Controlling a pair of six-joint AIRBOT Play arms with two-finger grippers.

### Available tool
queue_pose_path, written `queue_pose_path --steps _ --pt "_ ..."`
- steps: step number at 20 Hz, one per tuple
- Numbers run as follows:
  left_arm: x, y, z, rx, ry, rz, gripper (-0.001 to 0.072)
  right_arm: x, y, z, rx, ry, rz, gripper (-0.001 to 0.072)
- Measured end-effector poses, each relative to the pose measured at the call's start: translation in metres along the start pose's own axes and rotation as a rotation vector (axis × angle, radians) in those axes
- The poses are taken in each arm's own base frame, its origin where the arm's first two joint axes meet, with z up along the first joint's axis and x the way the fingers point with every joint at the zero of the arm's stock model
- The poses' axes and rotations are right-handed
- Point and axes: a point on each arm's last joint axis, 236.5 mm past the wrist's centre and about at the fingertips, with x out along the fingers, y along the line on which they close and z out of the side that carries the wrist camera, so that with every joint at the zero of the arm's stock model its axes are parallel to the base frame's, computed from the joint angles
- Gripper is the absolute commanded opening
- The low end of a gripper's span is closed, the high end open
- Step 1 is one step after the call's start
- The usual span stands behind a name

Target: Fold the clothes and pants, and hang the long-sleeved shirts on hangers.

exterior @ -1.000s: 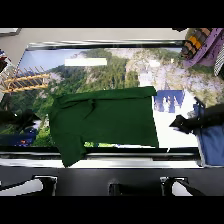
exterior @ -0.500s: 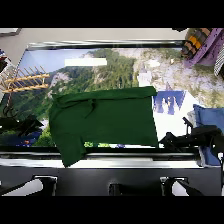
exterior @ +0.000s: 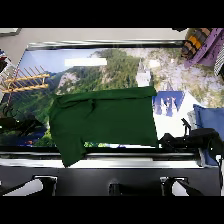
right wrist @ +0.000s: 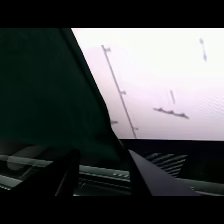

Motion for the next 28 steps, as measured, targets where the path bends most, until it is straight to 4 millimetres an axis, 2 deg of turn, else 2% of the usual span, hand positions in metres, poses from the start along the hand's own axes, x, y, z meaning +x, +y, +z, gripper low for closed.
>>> queue_pose_path --steps 4,9,10,12,13,14,20,28 --pt "0.000 0.000 0.000 0.000 -0.002 0.000 0.0393 0.009 0.002 -0.007 0.025 0.002 0.032 0.0366" --pt "0.000 0.000 0.000 -0.001 -0.002 0.000 0.0393 0.013 0.005 -0.001 0.035 -0.037 0.057 0.0242" --pt "0.000 0.000 0.000 -0.001 -0.001 0.000 0.0393 0.014 0.005 0.001 0.037 -0.049 0.058 0.0241" --pt "0.001 0.001 0.000 -0.002 0.000 0.001 0.0393 0.014 0.005 0.005 0.038 -0.065 0.061 0.0149" --pt "0.002 0.001 -0.001 -0.004 0.000 0.001 0.0393 0.014 0.004 0.006 0.036 -0.069 0.058 0.0054" --pt "0.003 0.002 -0.002 -0.006 0.002 0.001 0.0393 0.014 0.004 0.006 0.031 -0.073 0.058 0.0031" --pt "0.019 0.007 -0.022 -0.025 0.049 -0.009 0.0393 0.013 0.014 0.007 0.028 -0.075 0.098 0.0031" --pt "0.036 -0.002 -0.042 -0.023 0.082 -0.088 0.0393 0.013 0.020 0.002 0.030 -0.054 0.124 0.0031"
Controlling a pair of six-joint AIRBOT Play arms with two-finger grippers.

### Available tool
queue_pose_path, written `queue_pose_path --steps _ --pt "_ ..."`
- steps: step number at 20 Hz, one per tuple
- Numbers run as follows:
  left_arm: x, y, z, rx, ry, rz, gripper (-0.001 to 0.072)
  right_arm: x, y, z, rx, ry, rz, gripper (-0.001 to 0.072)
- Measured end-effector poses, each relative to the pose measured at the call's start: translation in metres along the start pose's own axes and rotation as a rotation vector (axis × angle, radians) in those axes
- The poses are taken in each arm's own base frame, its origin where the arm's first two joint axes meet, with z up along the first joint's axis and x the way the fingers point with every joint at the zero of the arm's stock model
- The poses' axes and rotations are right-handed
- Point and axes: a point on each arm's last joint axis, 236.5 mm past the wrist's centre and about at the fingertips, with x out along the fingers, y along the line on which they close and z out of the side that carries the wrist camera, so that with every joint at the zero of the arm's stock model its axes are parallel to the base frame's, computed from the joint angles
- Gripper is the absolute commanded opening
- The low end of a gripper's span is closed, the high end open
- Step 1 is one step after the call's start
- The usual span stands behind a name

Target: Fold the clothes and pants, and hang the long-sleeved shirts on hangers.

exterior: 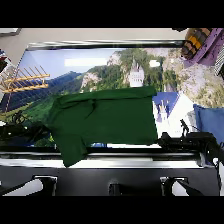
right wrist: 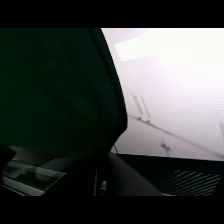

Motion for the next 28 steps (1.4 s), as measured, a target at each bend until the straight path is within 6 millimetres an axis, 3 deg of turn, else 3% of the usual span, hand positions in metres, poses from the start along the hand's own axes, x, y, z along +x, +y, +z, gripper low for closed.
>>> queue_pose_path --steps 11,21,22,25,26,28 --pt "0.004 -0.002 -0.004 0.010 0.008 -0.011 0.0392 0.000 0.005 0.001 0.009 -0.005 0.020 0.0031" --pt "0.019 -0.010 -0.016 0.019 0.072 -0.017 0.0391 0.000 0.006 0.002 0.011 -0.008 0.025 0.0031" --pt "0.020 -0.010 -0.017 0.015 0.074 -0.017 0.0373 0.000 0.006 0.002 0.012 -0.008 0.025 0.0031" --pt "0.021 -0.008 -0.017 0.017 0.077 -0.007 0.0148 0.000 0.006 0.001 0.010 -0.006 0.027 0.0031" --pt "0.021 -0.006 -0.017 0.019 0.077 -0.001 0.0039 0.000 0.007 0.000 0.007 -0.002 0.029 0.0031" --pt "0.022 -0.009 -0.016 0.023 0.074 -0.013 0.0014 0.000 0.009 0.000 -0.006 -0.002 0.036 0.0030"
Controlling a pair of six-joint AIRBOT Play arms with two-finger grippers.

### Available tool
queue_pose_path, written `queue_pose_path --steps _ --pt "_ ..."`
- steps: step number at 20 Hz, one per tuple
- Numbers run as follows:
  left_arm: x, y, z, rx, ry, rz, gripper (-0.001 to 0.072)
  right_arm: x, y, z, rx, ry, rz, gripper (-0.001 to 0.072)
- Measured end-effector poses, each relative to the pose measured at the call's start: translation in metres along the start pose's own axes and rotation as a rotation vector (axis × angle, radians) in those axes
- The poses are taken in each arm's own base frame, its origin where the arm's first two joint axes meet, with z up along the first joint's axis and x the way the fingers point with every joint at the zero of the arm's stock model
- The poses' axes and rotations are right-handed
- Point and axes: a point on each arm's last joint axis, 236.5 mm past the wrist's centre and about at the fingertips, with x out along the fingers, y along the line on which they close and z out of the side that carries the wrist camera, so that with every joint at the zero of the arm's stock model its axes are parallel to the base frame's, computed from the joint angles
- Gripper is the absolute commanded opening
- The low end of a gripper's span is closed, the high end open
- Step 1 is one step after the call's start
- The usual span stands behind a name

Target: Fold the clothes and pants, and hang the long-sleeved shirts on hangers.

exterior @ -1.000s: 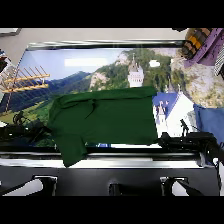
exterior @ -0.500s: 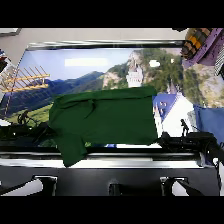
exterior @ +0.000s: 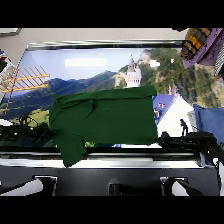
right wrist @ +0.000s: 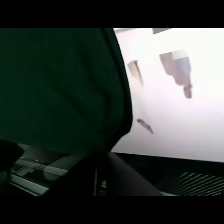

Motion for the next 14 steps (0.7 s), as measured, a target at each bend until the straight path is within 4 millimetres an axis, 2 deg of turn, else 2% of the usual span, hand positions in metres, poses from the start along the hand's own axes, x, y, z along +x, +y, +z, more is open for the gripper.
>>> queue_pose_path --steps 5,8,11,14 --pt "-0.002 -0.016 0.000 0.034 -0.004 -0.063 0.0012 -0.001 0.012 0.004 -0.067 -0.013 0.047 0.0030" --pt "-0.007 -0.025 0.005 0.059 -0.023 -0.079 0.0012 -0.008 0.028 0.023 -0.121 -0.075 0.084 0.0029" --pt "-0.017 -0.044 0.018 0.124 -0.060 -0.085 0.0011 -0.012 0.060 0.052 -0.243 -0.152 0.079 0.0029" --pt "-0.038 -0.078 0.041 0.217 -0.129 -0.092 0.0011 -0.024 0.113 0.094 -0.379 -0.282 0.037 0.0029"
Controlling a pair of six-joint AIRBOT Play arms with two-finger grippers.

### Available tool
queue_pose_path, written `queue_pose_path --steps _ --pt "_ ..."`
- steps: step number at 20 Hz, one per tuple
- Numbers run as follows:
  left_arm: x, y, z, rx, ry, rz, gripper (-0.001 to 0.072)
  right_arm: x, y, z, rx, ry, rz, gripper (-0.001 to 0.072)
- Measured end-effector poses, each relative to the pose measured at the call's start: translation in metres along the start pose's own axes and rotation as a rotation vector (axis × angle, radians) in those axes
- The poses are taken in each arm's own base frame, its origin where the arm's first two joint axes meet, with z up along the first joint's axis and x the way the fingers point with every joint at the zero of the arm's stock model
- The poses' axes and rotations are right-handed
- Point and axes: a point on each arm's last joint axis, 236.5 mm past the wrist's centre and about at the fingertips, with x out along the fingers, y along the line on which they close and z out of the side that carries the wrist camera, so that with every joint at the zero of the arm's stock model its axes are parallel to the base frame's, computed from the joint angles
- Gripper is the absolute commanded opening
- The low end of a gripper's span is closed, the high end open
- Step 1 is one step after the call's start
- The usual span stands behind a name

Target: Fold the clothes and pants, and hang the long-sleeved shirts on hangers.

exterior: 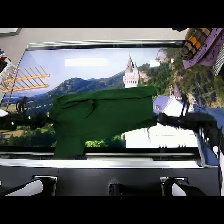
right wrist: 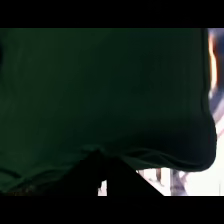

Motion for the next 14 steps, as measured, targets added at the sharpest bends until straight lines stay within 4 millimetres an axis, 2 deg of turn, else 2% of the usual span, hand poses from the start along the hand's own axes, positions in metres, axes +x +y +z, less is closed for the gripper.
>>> queue_pose_path --steps 2,3,5,7,8,10,12,14 --pt "-0.020 -0.030 0.032 0.086 -0.076 -0.007 0.0011 -0.010 0.027 0.049 -0.081 -0.110 -0.030 0.0029" --pt "-0.035 -0.047 0.049 0.122 -0.125 -0.011 0.0011 -0.021 0.045 0.076 -0.120 -0.174 -0.037 0.0029" --pt "-0.075 -0.086 0.082 0.211 -0.245 -0.017 0.0011 -0.051 0.084 0.120 -0.198 -0.277 -0.028 0.0029" --pt "-0.131 -0.127 0.108 0.298 -0.392 -0.001 0.0010 -0.094 0.136 0.154 -0.291 -0.370 0.005 0.0029" --pt "-0.166 -0.149 0.116 0.342 -0.479 0.016 0.0010 -0.117 0.160 0.162 -0.338 -0.404 0.023 0.0029" --pt "-0.237 -0.187 0.117 0.415 -0.651 0.060 0.0010 -0.169 0.210 0.164 -0.429 -0.472 0.065 0.0029" --pt "-0.307 -0.217 0.098 0.465 -0.821 0.107 0.0010 -0.225 0.255 0.148 -0.512 -0.537 0.102 0.0029" --pt "-0.363 -0.236 0.067 0.472 -0.961 0.143 0.0010 -0.281 0.292 0.119 -0.581 -0.619 0.137 0.0029"
